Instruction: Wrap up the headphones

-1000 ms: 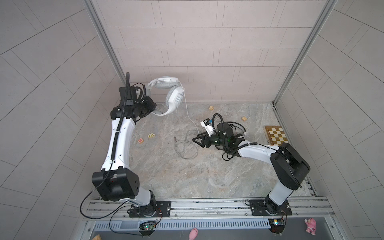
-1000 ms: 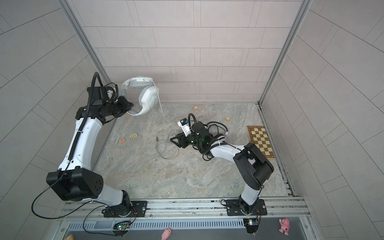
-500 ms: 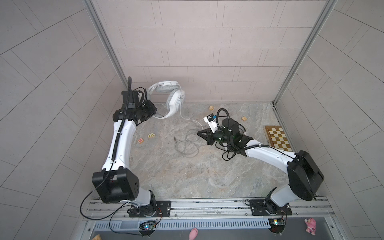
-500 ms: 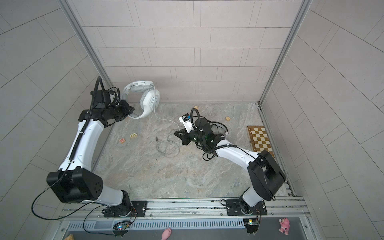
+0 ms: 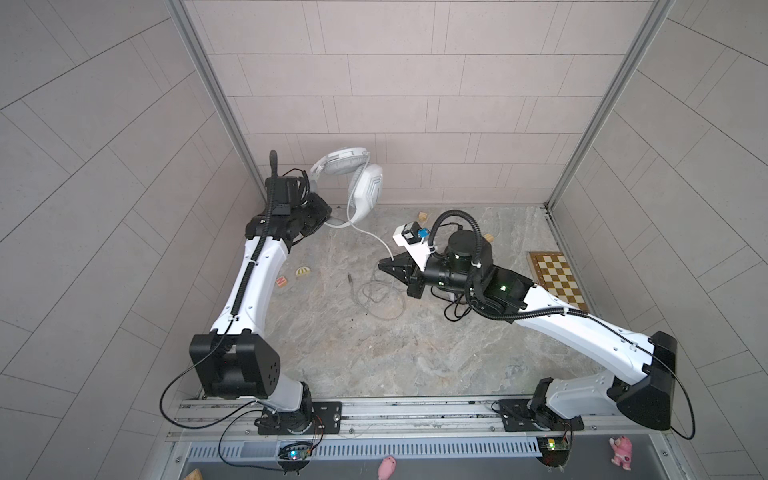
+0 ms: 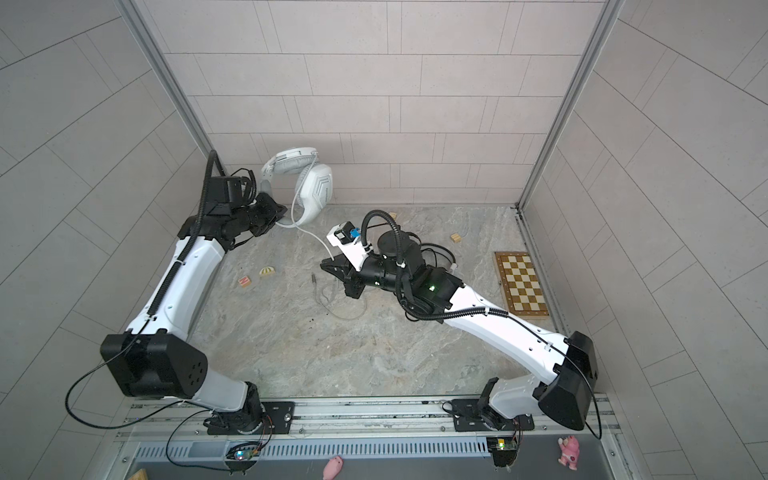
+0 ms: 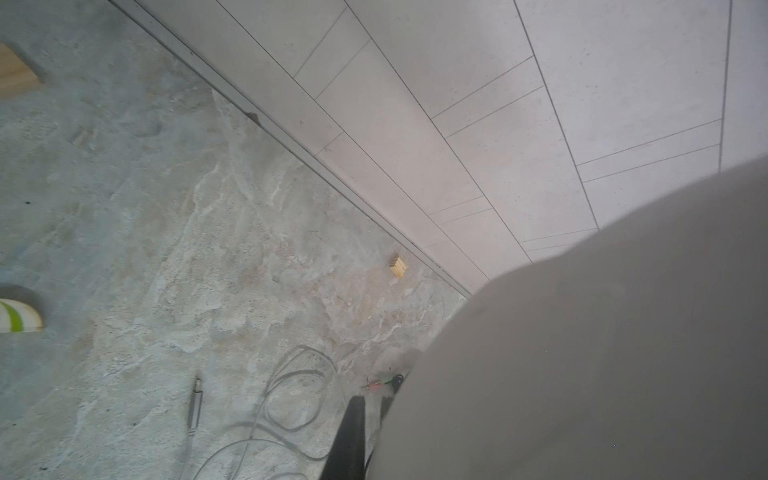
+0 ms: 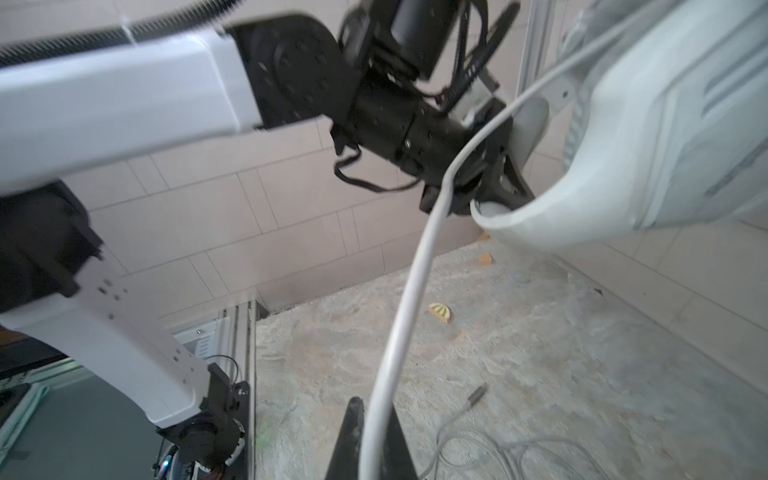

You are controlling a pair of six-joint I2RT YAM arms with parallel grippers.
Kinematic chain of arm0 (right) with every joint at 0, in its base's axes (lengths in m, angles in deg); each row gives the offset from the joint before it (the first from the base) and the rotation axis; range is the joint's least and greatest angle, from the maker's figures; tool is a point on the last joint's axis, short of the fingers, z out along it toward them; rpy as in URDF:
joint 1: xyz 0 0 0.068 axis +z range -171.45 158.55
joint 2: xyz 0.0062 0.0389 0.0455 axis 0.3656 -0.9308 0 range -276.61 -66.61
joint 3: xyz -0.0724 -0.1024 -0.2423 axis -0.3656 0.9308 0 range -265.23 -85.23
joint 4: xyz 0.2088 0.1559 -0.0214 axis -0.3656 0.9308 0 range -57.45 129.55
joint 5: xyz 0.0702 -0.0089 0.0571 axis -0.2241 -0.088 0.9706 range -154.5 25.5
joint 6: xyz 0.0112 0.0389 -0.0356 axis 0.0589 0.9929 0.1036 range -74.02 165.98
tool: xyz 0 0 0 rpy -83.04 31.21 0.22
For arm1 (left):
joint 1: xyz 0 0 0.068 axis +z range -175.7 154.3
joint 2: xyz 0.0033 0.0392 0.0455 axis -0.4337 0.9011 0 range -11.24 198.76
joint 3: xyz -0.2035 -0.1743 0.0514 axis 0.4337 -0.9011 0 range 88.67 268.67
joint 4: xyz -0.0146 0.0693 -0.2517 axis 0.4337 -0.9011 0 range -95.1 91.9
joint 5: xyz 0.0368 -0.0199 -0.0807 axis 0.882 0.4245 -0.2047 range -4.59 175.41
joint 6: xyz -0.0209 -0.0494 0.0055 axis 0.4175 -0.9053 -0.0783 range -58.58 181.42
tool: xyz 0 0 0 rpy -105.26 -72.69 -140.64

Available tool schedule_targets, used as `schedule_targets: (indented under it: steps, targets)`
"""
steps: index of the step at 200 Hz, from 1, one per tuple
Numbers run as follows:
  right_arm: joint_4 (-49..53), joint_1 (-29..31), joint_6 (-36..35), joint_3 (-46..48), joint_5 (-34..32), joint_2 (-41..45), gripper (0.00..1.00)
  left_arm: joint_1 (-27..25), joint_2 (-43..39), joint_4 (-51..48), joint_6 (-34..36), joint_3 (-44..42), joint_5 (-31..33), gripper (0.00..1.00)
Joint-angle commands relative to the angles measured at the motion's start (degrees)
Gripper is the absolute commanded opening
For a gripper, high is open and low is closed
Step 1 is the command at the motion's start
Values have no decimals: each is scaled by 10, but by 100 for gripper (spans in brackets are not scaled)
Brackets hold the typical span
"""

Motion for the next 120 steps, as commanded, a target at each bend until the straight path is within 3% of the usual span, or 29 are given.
schedule_targets:
  steps: [1, 64, 120]
  targets:
    - [49, -15, -33, 16, -47, -19, 1, -8, -18, 49, -29, 26, -50, 0]
    - [10, -112, 12, 84, -32, -3, 1, -8, -42, 41, -38, 25, -166, 0]
    - [-41, -138, 48, 113, -7, 10, 1, -16, -68, 41, -34, 7, -248, 0]
